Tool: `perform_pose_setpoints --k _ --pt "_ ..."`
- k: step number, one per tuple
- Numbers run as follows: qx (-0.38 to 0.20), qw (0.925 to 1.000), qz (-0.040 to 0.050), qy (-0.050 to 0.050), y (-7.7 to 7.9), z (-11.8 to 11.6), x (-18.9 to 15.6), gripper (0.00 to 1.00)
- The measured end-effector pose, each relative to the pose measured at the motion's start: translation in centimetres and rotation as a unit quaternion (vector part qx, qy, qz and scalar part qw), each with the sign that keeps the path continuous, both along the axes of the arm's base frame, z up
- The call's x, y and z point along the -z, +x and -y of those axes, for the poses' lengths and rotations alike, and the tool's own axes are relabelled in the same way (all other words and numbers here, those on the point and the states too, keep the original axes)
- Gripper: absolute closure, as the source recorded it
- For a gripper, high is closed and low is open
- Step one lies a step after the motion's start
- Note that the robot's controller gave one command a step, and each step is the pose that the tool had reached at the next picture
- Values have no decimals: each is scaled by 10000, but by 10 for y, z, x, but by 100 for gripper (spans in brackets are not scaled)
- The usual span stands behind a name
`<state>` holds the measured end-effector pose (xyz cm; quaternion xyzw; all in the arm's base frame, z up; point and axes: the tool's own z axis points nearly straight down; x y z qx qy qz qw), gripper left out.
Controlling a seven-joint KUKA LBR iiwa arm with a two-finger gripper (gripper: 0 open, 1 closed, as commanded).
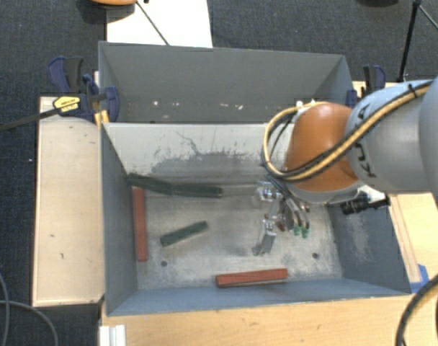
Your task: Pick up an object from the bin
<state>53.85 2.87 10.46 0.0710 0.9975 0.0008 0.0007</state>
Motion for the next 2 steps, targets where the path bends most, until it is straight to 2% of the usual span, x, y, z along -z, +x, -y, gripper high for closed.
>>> perform_pose_setpoints --k 1,2 --pt "-14 10000 -2 -4 0 1 0 0" --pt "668 9978 6 6 7 -99 -29 100"
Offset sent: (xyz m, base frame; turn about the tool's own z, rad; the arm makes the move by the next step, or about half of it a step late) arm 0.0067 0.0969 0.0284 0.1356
